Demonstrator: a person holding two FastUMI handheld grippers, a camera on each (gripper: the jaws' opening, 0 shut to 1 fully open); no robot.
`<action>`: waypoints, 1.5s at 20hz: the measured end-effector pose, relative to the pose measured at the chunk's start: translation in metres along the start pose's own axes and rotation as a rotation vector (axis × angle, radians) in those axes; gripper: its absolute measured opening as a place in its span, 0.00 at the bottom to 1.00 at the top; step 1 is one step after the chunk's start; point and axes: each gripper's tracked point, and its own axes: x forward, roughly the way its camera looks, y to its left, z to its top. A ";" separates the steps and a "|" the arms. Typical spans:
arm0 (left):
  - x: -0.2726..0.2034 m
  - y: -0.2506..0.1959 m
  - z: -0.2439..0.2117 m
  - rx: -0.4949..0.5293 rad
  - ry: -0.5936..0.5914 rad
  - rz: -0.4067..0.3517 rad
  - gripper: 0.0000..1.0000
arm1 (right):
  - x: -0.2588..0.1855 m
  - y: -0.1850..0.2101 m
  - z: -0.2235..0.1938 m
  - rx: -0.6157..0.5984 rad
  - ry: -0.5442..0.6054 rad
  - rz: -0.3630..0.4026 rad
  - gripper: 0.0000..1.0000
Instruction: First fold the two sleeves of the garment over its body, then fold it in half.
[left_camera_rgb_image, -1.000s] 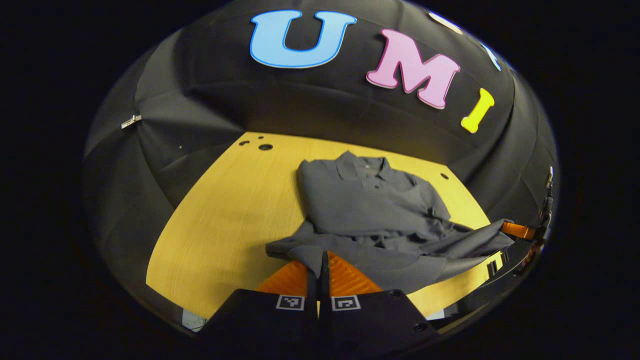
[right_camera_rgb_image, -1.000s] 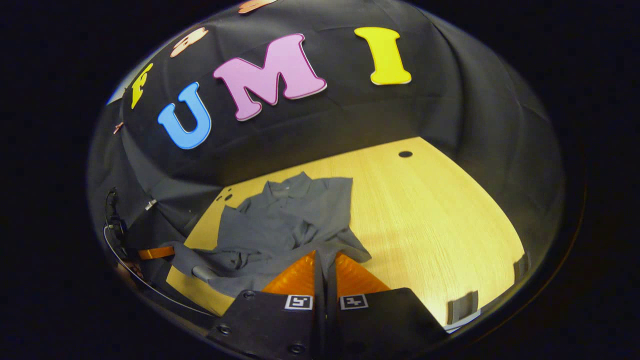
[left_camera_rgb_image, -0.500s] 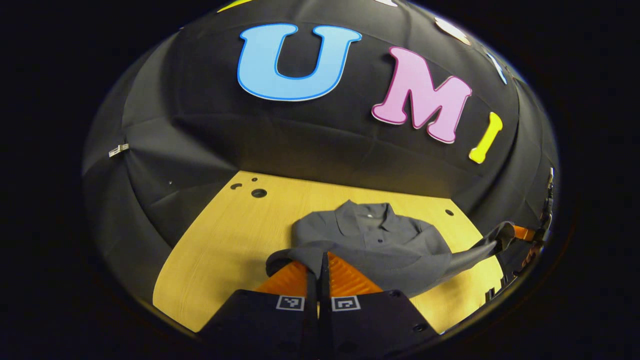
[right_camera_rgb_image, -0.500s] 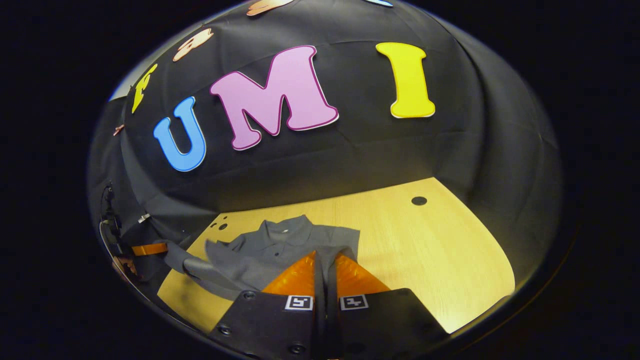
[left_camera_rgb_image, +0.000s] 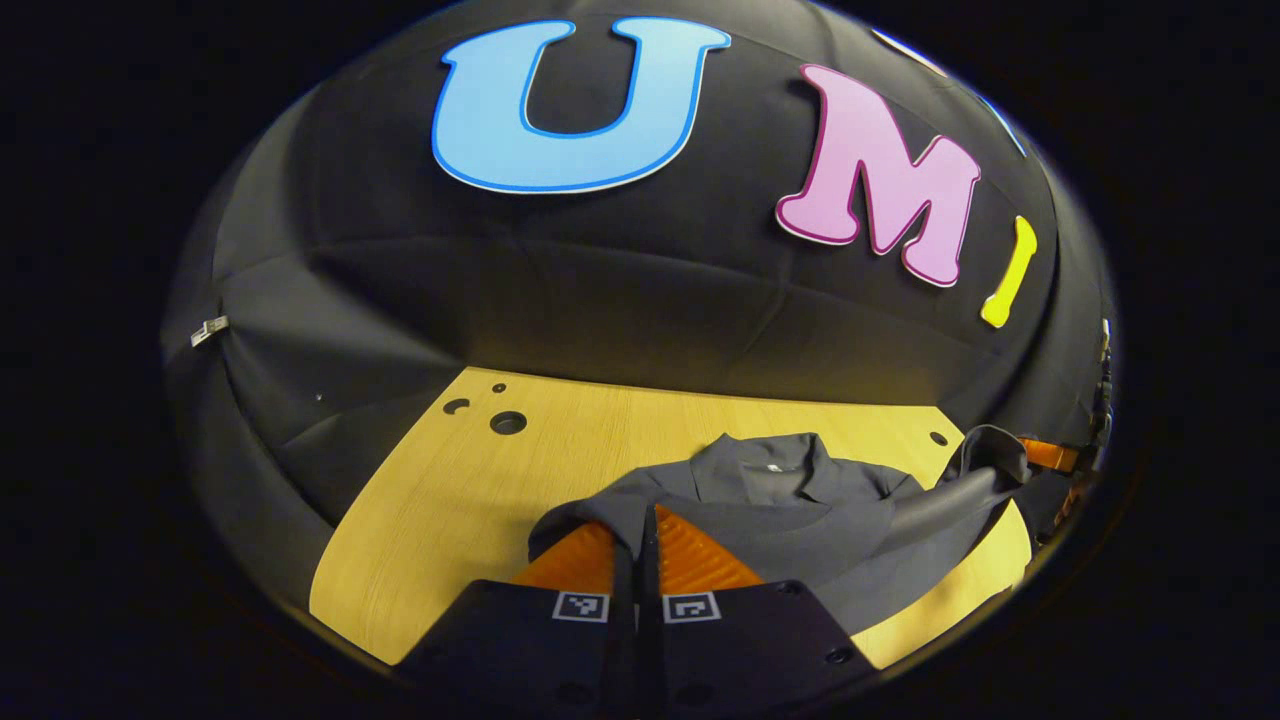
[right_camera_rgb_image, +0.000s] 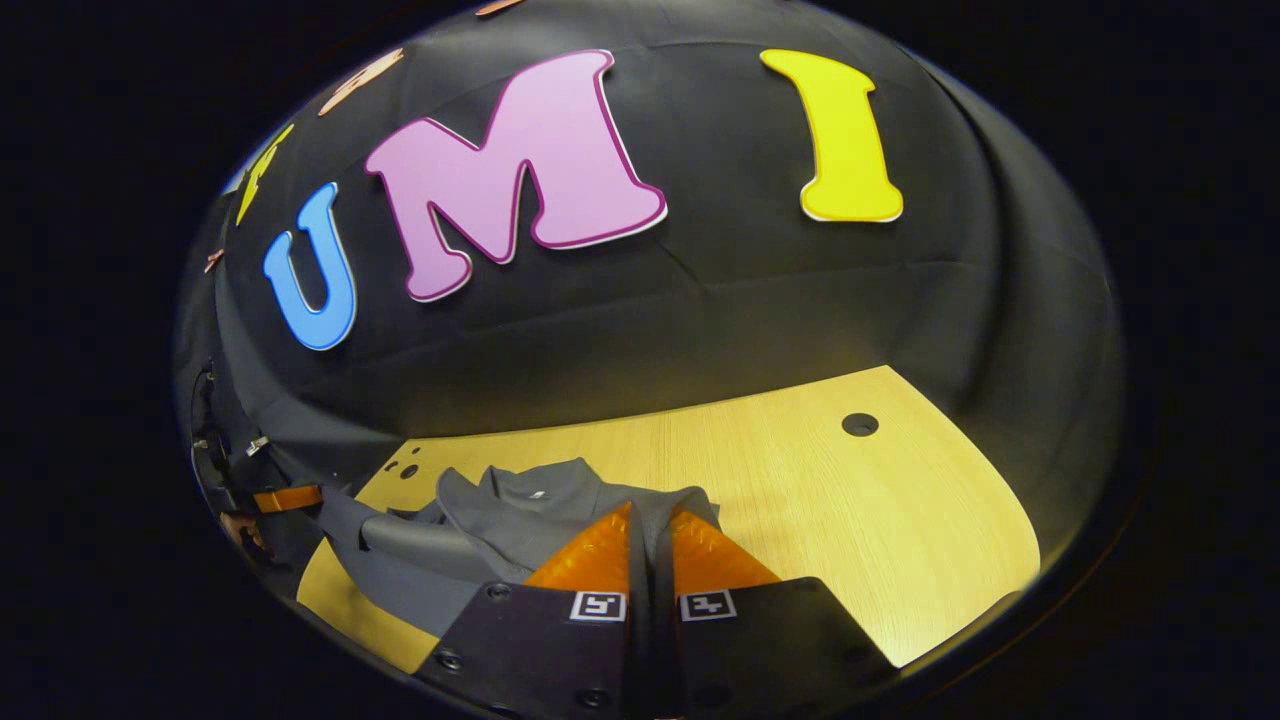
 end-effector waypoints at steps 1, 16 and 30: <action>0.010 0.000 0.000 -0.002 0.000 0.000 0.05 | 0.012 -0.003 -0.003 -0.001 0.005 -0.003 0.05; 0.147 0.016 -0.057 0.073 0.087 0.049 0.06 | 0.138 -0.037 -0.082 0.006 0.140 -0.087 0.05; 0.116 0.006 -0.048 0.014 0.055 0.056 0.78 | 0.108 -0.043 -0.060 0.009 0.125 -0.129 0.86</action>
